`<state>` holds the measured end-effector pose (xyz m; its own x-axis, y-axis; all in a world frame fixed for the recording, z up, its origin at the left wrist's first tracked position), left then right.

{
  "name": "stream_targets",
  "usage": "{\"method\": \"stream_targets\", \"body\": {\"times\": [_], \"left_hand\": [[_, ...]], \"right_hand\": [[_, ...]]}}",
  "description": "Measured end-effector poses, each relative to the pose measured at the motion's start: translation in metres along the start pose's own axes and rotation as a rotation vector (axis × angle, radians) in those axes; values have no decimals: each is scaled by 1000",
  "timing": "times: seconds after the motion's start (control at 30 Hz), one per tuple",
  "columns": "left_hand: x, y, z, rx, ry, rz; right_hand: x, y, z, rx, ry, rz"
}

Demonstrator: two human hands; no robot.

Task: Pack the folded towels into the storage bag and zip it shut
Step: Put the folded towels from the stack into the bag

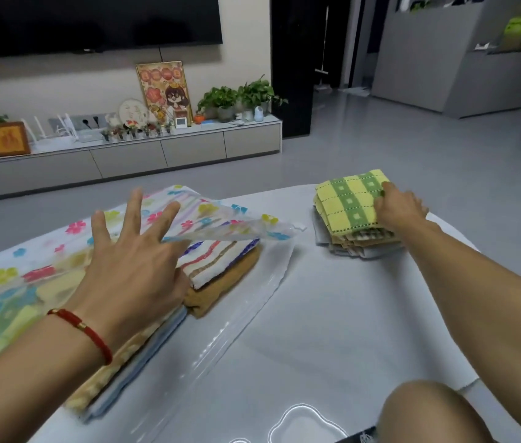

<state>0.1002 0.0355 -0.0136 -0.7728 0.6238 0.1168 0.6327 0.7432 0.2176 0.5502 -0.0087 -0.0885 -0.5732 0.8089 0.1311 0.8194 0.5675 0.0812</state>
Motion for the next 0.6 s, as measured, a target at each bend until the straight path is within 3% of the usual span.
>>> {"method": "stream_targets", "body": {"times": [0.1,0.2,0.33,0.4,0.47,0.53,0.6], "left_hand": [[4,3,3,-45,14,29],[8,6,8,-82,18,43],[10,7,12,-129,40,23],[12,2,12,-154,34,12],[14,-5,11,-168,29,17],[16,-16,9,-166,35,61],[20,-30,8,-156,56,115]], "right_hand": [[1,17,13,43,-84,16],[1,19,14,-124,-190,-34],[-2,18,-5,-201,73,-128],[-5,16,-21,-67,373,-110],[-9,9,-31,204,682,-49],[-13,-5,-39,478,875,-31],[-17,-24,-47,578,1005,-41]]}}
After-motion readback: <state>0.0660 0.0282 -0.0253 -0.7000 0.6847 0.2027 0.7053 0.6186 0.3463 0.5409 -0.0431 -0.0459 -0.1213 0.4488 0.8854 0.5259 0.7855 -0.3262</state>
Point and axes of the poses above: each hand's wrist, its own y-axis towards the middle knuckle, its own z-axis out of the palm, x = y × z, the point moved 3 cm from there along y, towards the middle knuckle, and after that the axes turned 13 degrees about -y, right-handed, at the moved point
